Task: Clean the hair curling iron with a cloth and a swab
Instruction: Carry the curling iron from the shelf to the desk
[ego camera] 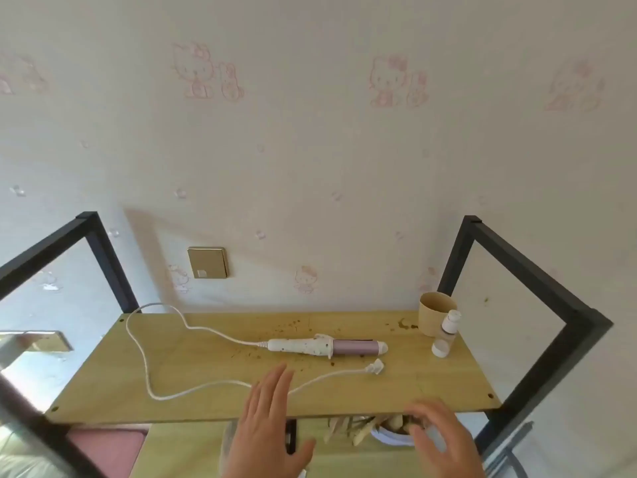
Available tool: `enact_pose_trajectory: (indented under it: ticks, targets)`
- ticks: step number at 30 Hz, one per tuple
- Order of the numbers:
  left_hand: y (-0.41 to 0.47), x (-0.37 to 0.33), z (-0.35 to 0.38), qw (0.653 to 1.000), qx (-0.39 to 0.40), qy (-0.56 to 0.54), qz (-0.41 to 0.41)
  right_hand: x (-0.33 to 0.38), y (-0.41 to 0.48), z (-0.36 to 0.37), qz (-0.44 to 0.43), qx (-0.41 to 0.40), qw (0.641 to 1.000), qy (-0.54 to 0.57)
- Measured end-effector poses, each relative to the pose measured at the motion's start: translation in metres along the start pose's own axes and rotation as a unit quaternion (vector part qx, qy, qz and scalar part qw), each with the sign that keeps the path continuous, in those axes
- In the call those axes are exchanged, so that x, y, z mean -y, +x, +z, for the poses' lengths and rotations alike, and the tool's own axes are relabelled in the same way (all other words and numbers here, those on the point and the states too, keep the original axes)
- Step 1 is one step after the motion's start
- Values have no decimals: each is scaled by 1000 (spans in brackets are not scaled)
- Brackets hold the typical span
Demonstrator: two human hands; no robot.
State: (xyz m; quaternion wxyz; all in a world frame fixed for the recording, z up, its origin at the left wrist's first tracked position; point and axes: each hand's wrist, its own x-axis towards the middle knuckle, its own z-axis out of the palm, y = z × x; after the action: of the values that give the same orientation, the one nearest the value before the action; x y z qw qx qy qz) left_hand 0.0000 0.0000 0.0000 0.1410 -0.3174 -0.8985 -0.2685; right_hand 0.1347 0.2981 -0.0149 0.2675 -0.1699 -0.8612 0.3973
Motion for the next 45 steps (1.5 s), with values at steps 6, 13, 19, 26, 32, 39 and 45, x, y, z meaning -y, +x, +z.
enact_pose_trajectory:
  ticks: [6, 13, 19, 26, 32, 39, 45]
  targets:
    - [84, 31, 13, 982, 158, 99, -41, 21, 58, 29, -57, 206, 956, -200]
    - [115, 57, 20, 970, 205, 114, -60, -9, 54, 54, -82, 149, 935, -310]
    - [119, 53, 11, 958, 245, 143, -48, -9, 55, 56, -104, 138, 925, -339]
    - [90, 49, -8, 965, 219, 130, -66, 1, 58, 50, -27, 166, 953, -253]
    - [11, 46, -58, 971, 162, 97, -147, 40, 16, 35, 107, 166, 980, 19]
    - [-133, 59, -92, 952, 117, 30, -282, 59, -93, 52, 136, 224, 954, 145]
    - [-220, 84, -92, 913, 93, 10, -398, 45, -153, 86, 197, 273, 930, 148]
